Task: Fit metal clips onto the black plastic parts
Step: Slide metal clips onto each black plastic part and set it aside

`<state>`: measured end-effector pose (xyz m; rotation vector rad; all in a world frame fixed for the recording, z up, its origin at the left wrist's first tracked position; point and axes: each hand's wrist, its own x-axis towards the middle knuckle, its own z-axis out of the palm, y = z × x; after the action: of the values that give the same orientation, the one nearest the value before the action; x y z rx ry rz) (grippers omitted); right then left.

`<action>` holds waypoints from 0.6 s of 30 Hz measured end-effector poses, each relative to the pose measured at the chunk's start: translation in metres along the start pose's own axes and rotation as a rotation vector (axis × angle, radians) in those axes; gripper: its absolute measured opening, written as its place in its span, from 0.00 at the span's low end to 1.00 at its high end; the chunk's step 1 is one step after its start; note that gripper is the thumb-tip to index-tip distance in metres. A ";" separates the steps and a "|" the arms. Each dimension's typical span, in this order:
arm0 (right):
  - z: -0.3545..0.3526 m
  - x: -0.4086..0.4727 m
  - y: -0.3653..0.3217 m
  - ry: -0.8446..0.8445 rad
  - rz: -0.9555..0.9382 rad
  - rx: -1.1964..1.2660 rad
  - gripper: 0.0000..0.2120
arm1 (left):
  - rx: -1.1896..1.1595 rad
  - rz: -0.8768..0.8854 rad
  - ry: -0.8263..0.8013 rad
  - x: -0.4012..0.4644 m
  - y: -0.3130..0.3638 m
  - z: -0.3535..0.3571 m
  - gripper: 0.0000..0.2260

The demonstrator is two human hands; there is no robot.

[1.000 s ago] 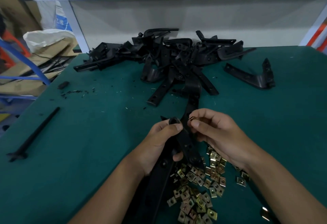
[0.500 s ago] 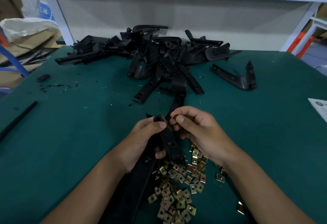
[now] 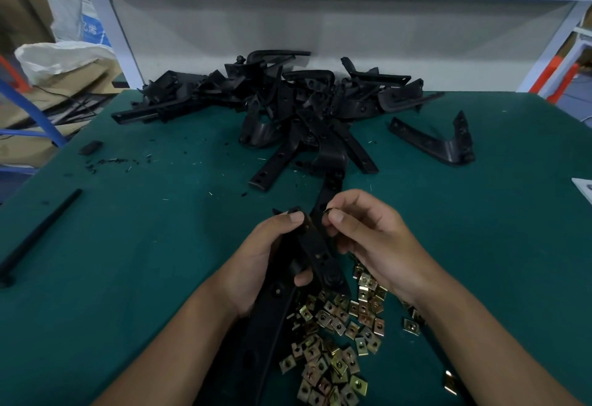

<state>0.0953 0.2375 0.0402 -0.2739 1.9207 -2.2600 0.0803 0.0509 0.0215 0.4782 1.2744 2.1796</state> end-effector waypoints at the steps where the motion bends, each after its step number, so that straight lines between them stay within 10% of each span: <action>1: 0.000 0.000 -0.001 0.009 -0.002 0.007 0.05 | -0.011 -0.004 0.005 0.000 0.000 -0.001 0.15; 18: 0.001 0.002 -0.002 0.055 -0.039 0.076 0.10 | -0.055 -0.001 0.002 0.001 -0.003 -0.004 0.18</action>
<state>0.0940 0.2367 0.0428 -0.2437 1.8656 -2.3836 0.0782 0.0502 0.0171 0.4536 1.2120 2.2087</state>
